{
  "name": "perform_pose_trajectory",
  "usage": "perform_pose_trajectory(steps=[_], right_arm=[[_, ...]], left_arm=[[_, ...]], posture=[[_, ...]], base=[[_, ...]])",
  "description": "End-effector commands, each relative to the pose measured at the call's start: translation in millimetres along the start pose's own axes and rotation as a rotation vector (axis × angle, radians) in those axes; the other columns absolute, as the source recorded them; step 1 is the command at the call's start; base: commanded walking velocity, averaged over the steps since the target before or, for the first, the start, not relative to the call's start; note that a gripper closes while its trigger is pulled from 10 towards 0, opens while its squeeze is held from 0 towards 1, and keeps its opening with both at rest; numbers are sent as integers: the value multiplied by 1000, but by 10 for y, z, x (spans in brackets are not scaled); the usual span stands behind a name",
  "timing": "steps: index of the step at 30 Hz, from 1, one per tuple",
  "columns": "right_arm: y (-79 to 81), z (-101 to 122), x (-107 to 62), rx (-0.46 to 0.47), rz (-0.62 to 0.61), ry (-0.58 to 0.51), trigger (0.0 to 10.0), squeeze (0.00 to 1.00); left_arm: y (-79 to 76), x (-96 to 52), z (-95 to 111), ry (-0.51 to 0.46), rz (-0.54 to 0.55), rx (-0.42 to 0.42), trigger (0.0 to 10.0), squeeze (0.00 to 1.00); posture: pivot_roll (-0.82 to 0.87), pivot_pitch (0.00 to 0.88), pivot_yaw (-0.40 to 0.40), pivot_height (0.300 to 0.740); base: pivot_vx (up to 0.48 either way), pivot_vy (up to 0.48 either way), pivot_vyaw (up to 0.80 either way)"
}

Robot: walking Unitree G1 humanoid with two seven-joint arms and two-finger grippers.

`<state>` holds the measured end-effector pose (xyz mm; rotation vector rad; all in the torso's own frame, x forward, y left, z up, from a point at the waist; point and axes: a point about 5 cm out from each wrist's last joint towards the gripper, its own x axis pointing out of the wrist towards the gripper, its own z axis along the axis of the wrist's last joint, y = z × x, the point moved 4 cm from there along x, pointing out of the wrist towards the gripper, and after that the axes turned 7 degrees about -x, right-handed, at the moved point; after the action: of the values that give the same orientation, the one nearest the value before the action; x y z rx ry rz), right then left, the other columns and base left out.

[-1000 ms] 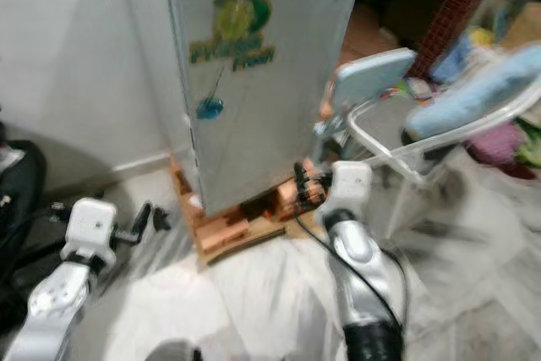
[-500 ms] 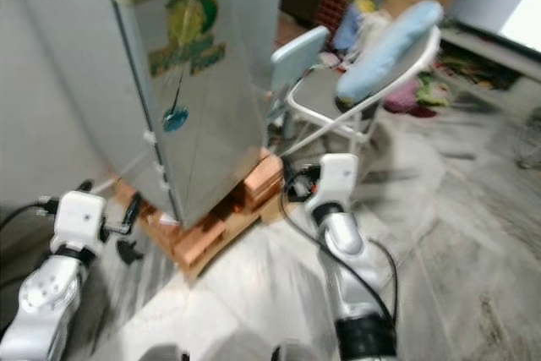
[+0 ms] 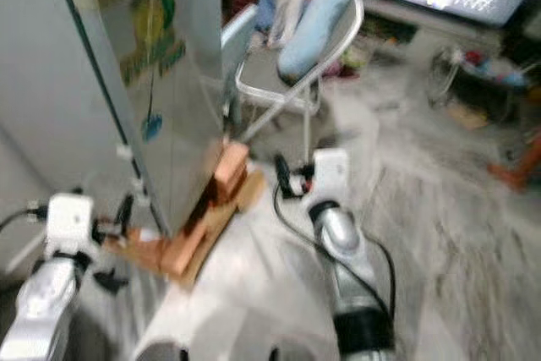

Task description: Restocking fridge

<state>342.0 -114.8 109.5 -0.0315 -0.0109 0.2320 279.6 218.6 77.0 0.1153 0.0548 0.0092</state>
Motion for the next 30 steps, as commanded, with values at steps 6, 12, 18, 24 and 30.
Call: perform_pose_trajectory(steps=[6, 12, 18, 24, 30], right_arm=[[-116, -3, -46, -10, -28, -4, 10000, 0], [-77, -41, -71, 0, -15, 17, 10000, 0], [-116, -101, -82, -18, -34, 48, 10000, 0], [-109, -92, -85, -20, -24, 44, 10000, 0], [-91, -88, -95, -15, -13, 42, 10000, 0]], left_arm=[[-90, 42, 45, -19, -11, -25, 10000, 0], [-120, 78, 100, -49, -32, -2, 10000, 0], [-170, 142, 160, -72, -65, -22, 10000, 0], [-233, 159, 195, -80, -112, -59, 10000, 0], [-316, 135, 217, -95, -167, -84, 10000, 0]], posture=[[131, 116, -87, 740], [129, 113, -88, 740], [126, 113, -88, 740], [123, 114, -90, 740], [123, 115, -90, 740]], base=[[0, 470, 0], [0, 299, 0], [0, 0, 0], [0, 0, 0], [205, 0, -800]])
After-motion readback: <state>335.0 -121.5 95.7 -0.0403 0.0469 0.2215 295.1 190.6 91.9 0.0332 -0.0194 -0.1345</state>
